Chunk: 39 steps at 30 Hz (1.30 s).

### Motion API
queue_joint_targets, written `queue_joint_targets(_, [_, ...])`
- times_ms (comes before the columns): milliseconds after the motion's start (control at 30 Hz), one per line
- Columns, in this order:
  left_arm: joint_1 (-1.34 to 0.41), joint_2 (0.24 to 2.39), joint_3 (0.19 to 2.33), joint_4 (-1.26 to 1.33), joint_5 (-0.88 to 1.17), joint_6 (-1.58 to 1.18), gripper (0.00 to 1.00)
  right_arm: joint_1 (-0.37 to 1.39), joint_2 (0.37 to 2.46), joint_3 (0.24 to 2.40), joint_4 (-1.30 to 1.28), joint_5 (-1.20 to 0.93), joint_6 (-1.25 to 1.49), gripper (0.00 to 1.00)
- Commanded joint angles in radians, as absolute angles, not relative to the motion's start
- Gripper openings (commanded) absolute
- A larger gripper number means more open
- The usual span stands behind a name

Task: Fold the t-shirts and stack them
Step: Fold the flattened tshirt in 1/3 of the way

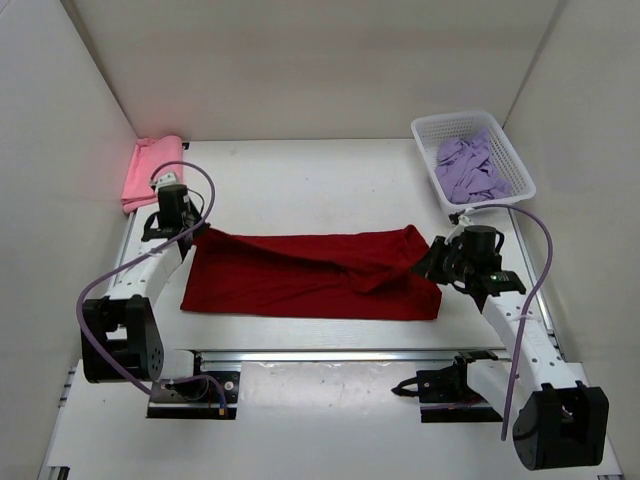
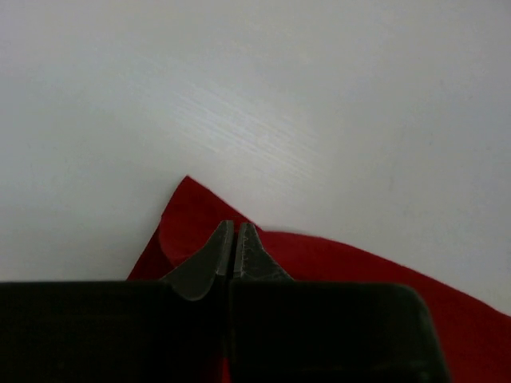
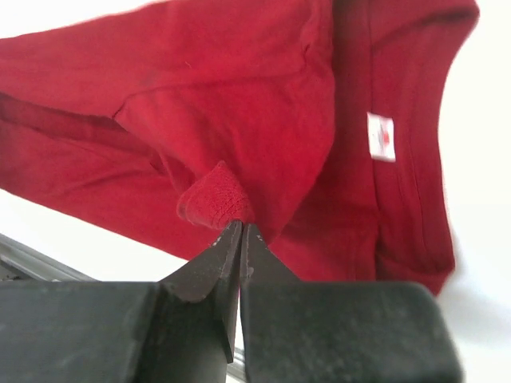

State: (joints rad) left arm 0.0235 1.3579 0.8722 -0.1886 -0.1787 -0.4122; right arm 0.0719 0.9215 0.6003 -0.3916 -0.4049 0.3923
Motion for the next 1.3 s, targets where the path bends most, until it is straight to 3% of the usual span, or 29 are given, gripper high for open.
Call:
queue_joint_targets(0, [0.044, 1.353, 0.813, -0.242, -0.157, -0.449, 0.0, 0.083, 0.858, 0.583, -0.412, -0.379, 0.385, 0.0])
queue_joint_targets(133, [0.081, 1.377, 0.759, -0.248, -0.088, -0.503, 0.0, 0.09, 0.831, 0.509, -0.457, -0.353, 0.393, 0.0])
queue_joint_targets(367, [0.055, 1.302, 0.727, -0.235, -0.19, -0.502, 0.02, 0.109, 0.792, 0.563, -0.529, -0.252, 0.387, 0.0])
queue_joint_targets(467, [0.125, 1.341, 0.724, -0.252, -0.088, -0.532, 0.16, 0.144, 0.839, 0.616, -0.641, -0.1, 0.376, 0.0])
queue_joint_targets(567, [0.141, 1.35, 0.695, -0.227, -0.029, -0.569, 0.28, 0.143, 0.857, 0.656, -0.663, -0.135, 0.364, 0.01])
queue_joint_targets(667, [0.14, 1.301, 0.677, -0.204, -0.041, -0.594, 0.48, 0.127, 0.864, 0.66, -0.67, -0.117, 0.342, 0.03])
queue_joint_targets(767, [0.14, 1.206, 0.646, -0.175, -0.061, -0.62, 0.51, 0.126, 0.858, 0.664, -0.67, -0.078, 0.327, 0.16])
queue_joint_targets(833, [0.12, 1.155, 0.621, -0.16, -0.112, -0.621, 0.5, 0.138, 0.853, 0.682, -0.669, -0.066, 0.327, 0.23])
queue_joint_targets(933, [0.072, 1.112, 0.618, -0.127, -0.109, -0.611, 0.41, 0.213, 0.838, 0.724, -0.643, -0.005, 0.328, 0.23])
queue_joint_targets(1067, [-0.056, 1.091, 0.629, -0.091, -0.068, -0.595, 0.36, 0.384, 0.892, 0.729, -0.549, -0.063, 0.311, 0.0])
queue_joint_targets(1200, [-0.294, 1.118, 0.652, -0.1, -0.075, -0.574, 0.35, 0.604, 1.017, 0.684, -0.373, -0.075, 0.366, 0.01])
queue_joint_targets(1267, [-0.363, 1.124, 0.631, -0.069, -0.032, -0.589, 0.36, 0.67, 1.104, 0.677, -0.248, -0.104, 0.377, 0.09])
